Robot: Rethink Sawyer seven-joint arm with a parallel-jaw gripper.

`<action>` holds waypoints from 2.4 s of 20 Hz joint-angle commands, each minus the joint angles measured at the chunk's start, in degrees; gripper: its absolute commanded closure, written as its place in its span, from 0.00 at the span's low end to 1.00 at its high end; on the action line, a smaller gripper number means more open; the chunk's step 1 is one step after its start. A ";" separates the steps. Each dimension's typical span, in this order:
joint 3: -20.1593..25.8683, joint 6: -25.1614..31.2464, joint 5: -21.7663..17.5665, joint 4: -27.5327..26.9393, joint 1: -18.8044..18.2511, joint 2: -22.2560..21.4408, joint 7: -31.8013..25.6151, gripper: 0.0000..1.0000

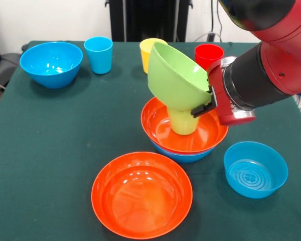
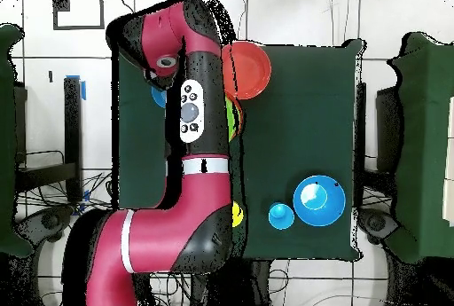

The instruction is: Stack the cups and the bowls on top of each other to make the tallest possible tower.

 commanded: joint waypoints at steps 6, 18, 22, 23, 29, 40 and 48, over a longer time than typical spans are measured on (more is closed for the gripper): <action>3.01 5.40 4.67 0.20 -0.82 0.65 11.48 1.00; 5.83 9.13 17.40 1.06 -1.72 0.22 12.81 1.00; 4.70 11.02 20.59 0.49 -1.38 0.69 12.47 1.00; 4.44 11.91 21.44 0.39 -1.22 0.64 12.75 1.00; 1.80 15.27 22.93 -1.93 -0.36 2.60 9.51 1.00; -1.77 20.32 25.67 -8.98 -0.66 6.68 -0.72 1.00; -2.32 16.80 31.80 -7.71 0.84 7.54 1.00 1.00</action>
